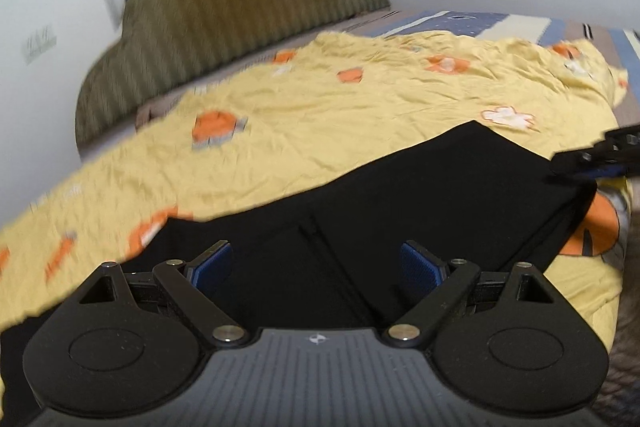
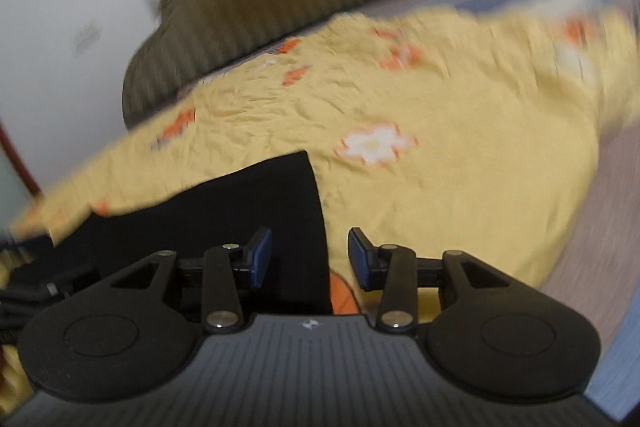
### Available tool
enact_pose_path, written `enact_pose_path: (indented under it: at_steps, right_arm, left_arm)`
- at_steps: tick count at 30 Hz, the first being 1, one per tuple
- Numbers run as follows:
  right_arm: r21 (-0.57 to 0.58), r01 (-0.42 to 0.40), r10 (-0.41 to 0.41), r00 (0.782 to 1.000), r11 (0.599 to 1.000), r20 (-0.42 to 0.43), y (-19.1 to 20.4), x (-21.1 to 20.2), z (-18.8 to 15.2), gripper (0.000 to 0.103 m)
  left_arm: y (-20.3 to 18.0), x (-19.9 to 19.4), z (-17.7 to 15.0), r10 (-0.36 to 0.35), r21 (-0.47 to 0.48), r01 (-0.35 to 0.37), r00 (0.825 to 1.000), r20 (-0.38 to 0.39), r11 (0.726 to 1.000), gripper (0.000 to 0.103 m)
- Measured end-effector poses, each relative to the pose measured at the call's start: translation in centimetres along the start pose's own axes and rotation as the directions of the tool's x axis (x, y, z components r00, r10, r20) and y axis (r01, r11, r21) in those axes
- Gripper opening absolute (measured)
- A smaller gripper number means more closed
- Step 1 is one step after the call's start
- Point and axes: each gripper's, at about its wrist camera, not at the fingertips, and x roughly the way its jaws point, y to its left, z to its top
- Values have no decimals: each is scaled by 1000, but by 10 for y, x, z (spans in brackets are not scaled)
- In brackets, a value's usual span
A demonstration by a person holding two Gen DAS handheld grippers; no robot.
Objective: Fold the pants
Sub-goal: 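Move both open grippers to the edge of the folded black trousers, then close the left gripper on the trousers edge while the right gripper grasps beside it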
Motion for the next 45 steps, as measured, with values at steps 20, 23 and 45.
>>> enact_pose_path:
  at_steps: [20, 23, 45]
  right_arm:
    - [-275, 77, -44, 991, 958, 124, 71, -21, -24, 12]
    - [-472, 89, -18, 988, 877, 152, 113, -24, -37, 12]
    - [-803, 191, -37, 978, 565, 207, 168, -8, -84, 12]
  left_arm:
    - [19, 7, 43, -254, -209, 242, 967, -35, 948, 91]
    - [25, 15, 52, -344, -310, 317, 939, -33, 896, 91]
    - [-8, 85, 81, -521, -474, 377, 825, -219, 796, 11]
